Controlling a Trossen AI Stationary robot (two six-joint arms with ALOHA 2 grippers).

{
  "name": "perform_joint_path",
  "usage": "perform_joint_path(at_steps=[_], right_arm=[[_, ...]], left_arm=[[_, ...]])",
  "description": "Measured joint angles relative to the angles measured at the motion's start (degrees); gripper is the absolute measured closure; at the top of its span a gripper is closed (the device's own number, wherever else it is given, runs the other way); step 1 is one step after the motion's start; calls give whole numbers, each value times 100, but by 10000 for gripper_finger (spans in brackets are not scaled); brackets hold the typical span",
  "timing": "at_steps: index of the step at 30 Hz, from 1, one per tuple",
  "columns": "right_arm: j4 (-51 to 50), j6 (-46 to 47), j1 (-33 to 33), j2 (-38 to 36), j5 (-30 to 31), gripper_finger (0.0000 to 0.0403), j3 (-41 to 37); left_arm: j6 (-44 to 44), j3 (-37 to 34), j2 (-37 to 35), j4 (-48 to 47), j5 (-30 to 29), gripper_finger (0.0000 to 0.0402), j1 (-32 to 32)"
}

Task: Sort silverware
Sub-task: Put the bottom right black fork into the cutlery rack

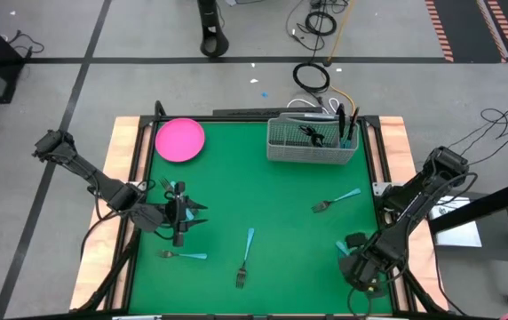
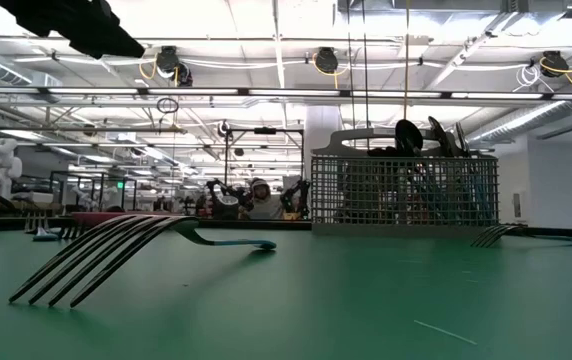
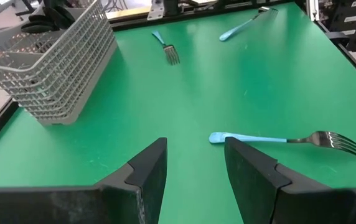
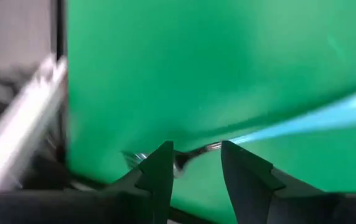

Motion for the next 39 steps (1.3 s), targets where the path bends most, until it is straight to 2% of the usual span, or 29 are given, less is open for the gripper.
perform_joint_path(at_steps=[6, 9, 12, 18, 21, 26, 29, 39], right_arm=[[-176, -3589, 0, 0, 12, 277, 0], [-226, -5792, 2, 0, 19, 277, -33], [-299, -7843, 7, 68, 319, 277, -97], [-682, -10375, 15, 308, 1065, 277, -174], [-597, -10859, 17, 318, 1134, 277, -179], [-47, -11003, 60, 317, 1163, 277, -179], [192, -10807, 164, 317, 1153, 277, -177], [-155, -10524, 363, 317, 1007, 277, -177]], left_arm=[[169, 0, 0, 305, -101, 240, 92], [257, 0, 0, 406, -160, 240, 158], [268, 0, 0, 401, -167, 240, 198], [108, 0, -2, 407, -453, 240, 222], [-31, 0, -2, 397, -635, 240, 222], [-176, 0, -2, 405, -835, 240, 222], [-180, 0, -2, 409, -891, 240, 222], [-138, 0, -2, 541, -1013, 240, 220]])
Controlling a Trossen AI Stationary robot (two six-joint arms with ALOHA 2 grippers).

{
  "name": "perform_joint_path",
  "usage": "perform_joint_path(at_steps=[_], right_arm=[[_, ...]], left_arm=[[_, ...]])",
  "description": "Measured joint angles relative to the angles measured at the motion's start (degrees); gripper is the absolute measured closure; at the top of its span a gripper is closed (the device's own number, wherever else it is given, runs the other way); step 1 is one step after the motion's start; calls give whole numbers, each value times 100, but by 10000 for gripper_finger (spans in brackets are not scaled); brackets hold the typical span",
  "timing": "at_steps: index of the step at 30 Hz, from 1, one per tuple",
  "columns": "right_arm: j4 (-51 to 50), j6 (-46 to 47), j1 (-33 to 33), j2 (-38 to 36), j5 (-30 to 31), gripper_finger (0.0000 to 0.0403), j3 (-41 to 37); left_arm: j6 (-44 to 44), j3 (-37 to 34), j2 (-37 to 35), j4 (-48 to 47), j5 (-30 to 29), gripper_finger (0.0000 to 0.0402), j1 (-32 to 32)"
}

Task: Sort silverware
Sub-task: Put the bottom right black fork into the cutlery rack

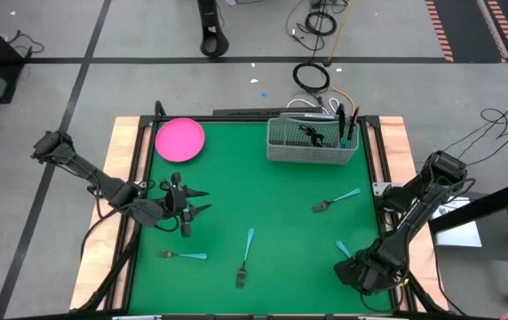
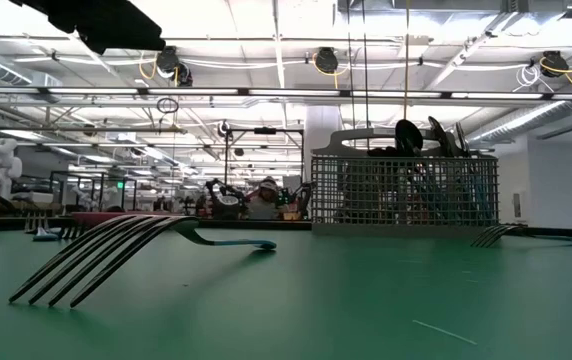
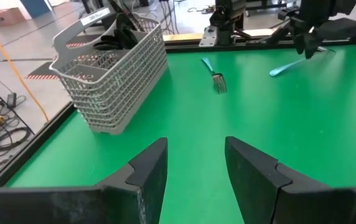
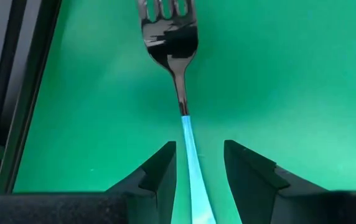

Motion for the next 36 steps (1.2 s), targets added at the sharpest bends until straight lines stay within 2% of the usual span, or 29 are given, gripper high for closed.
perform_joint_path(at_steps=[6, 15, 19, 27, 32, 36], right_arm=[[340, 356, 41, 0, -271, 277, -177], [851, 625, 238, -2, -164, 281, -591], [984, 884, 238, -2, -115, 308, -665], [1190, 1189, 249, -17, -106, 394, -772], [1176, 1797, 249, -26, -105, 397, -754], [1132, 1822, 247, -9, 94, 399, -644]], left_arm=[[111, 0, 0, -7, -13, 240, 96], [157, 0, 0, -10, 30, 240, 288], [159, 0, 0, -7, 37, 240, 293], [120, 0, 0, -7, 50, 240, 293], [120, 0, 0, 19, 59, 240, 293], [156, 0, 0, 143, 62, 240, 293]])
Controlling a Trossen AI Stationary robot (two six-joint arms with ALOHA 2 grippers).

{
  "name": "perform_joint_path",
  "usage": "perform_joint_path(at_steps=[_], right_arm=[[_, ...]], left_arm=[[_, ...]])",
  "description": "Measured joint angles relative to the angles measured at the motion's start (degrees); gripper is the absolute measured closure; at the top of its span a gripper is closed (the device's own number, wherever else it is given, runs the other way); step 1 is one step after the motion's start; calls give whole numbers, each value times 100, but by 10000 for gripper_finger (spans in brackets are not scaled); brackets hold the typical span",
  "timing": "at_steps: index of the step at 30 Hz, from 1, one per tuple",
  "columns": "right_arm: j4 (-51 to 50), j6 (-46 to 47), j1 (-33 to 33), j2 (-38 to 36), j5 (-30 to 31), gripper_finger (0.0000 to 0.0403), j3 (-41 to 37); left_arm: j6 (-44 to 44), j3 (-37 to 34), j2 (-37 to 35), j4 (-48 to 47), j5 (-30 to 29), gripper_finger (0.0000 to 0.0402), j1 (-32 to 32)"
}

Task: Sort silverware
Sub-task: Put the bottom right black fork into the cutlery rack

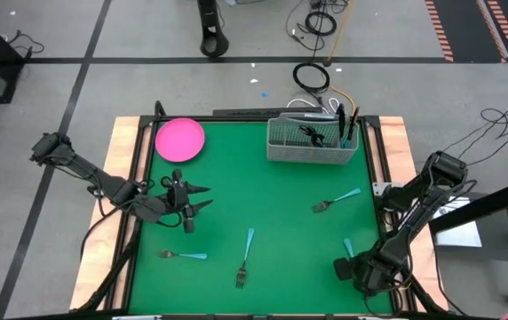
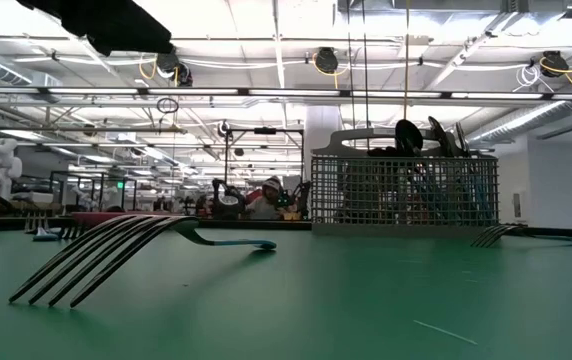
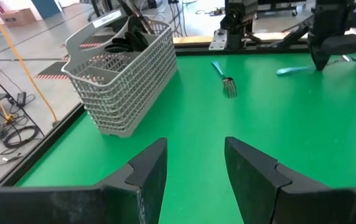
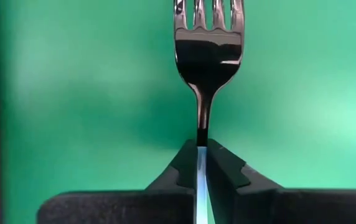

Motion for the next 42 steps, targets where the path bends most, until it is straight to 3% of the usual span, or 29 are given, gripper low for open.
perform_joint_path(at_steps=[7, 15, 21, 29, 33, 42], right_arm=[[-312, 207, -325, -164, 272, 401, 450], [-404, 1276, -1116, -1142, 556, 402, 848], [655, 2082, -1902, -2185, 705, 402, 871], [1965, 2536, -3108, -3004, 2409, 403, 871], [2526, 2226, -3926, -3062, 2951, 403, 863], [4935, 2173, -5893, -2983, 2921, 403, -55]], left_arm=[[154, 0, 0, 164, 2, 240, 0], [154, 0, 0, 161, 2, 240, 0], [290, 0, -1, 153, 181, 240, 0], [627, 0, -1, 168, 256, 240, 0], [890, 0, 0, 218, 256, 240, 0], [1628, 0, -2, 361, 256, 240, 0]])
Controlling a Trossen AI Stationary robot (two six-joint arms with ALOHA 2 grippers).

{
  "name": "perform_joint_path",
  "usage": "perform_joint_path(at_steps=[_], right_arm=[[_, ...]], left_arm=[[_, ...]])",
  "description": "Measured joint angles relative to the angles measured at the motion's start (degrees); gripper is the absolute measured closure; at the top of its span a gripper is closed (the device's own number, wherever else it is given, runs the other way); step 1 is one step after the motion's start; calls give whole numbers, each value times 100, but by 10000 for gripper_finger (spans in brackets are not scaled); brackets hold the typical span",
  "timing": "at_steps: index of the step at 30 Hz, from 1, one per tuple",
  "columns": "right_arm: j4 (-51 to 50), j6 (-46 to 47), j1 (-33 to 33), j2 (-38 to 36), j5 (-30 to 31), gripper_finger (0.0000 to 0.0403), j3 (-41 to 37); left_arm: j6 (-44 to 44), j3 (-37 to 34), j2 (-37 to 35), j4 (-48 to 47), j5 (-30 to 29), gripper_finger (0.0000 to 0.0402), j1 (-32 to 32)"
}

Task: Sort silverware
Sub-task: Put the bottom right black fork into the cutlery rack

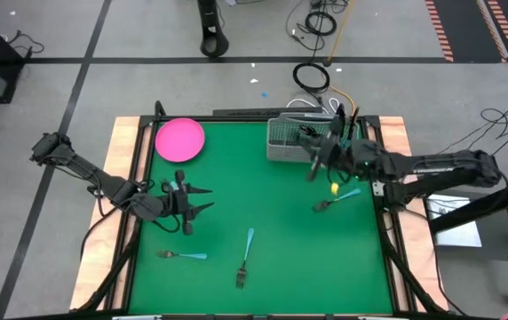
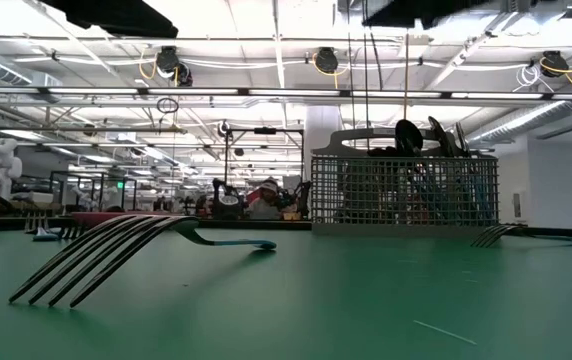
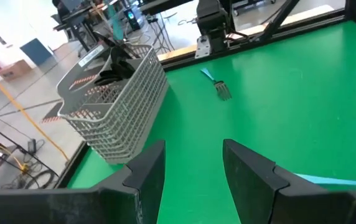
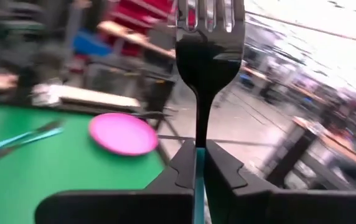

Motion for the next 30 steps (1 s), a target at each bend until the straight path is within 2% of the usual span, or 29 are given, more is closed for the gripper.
perform_joint_path(at_steps=[5, 8, 11, 20, 30], right_arm=[[1523, 304, -769, 170, -11, 403, -823], [2585, 544, -1048, 432, -130, 403, -1203], [3232, 709, -1244, 867, -131, 403, -1370], [3810, 1113, -1540, 2120, 15, 403, -1250], [3610, 1821, -1640, 2389, 572, 403, -1238]], left_arm=[[283, 0, 0, 77, 0, 240, 0], [408, 0, 0, 162, 0, 240, 11], [475, 0, 0, 301, 1, 240, 13], [574, 0, 0, 398, 365, 240, 183], [263, 0, 0, 202, 646, 240, 256]])
